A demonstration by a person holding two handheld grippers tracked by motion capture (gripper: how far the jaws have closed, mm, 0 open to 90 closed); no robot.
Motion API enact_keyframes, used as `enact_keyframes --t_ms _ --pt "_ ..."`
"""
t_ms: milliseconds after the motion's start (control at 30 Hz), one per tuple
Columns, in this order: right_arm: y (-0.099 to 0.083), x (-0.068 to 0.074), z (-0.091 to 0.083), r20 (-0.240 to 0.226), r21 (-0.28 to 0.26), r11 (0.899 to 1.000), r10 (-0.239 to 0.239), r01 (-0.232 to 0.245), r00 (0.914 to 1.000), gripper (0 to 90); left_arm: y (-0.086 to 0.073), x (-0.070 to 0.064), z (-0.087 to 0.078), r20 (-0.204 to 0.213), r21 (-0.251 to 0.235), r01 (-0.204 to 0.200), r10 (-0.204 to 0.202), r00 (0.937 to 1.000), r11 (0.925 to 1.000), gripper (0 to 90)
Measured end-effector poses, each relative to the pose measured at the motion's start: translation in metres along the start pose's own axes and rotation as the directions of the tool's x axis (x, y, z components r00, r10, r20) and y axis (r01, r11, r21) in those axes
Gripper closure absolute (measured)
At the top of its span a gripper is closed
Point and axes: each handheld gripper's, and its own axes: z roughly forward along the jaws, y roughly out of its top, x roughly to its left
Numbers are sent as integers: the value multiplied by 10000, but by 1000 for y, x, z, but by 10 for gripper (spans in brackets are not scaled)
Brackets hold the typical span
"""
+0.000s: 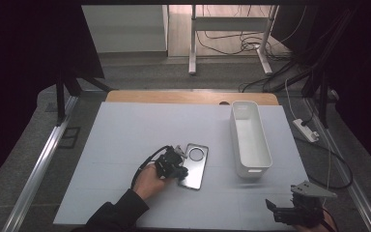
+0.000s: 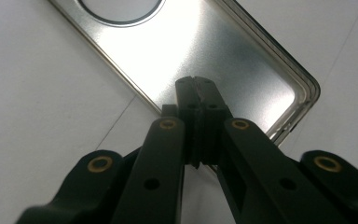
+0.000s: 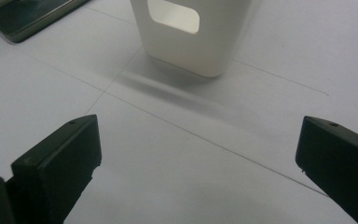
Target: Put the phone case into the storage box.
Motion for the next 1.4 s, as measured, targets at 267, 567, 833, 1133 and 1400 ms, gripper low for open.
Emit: enact_keyframes --t_ms 267,567,833,1133,1400 --pt "0 0 0 -4 9 10000 0 0 10000 5 -4 9 -3 -118 -70 361 -362 9993 9993 891" --pt "0 0 0 -1 24 10000 -4 4 10000 7 -7 20 -6 -431 -54 493 -494 9978 9988 891" --pt "0 0 0 -7 42 10000 1 -1 10000 7 -8 29 -8 -734 -16 549 -549 9958 9985 891" --pt "0 0 1 -3 77 10000 -3 3 10000 8 -9 39 -8 -873 -72 738 -741 9934 9972 891" --pt "0 0 1 -5 87 10000 -2 2 10000 8 -4 35 -23 -691 -341 735 -758 9947 9967 890"
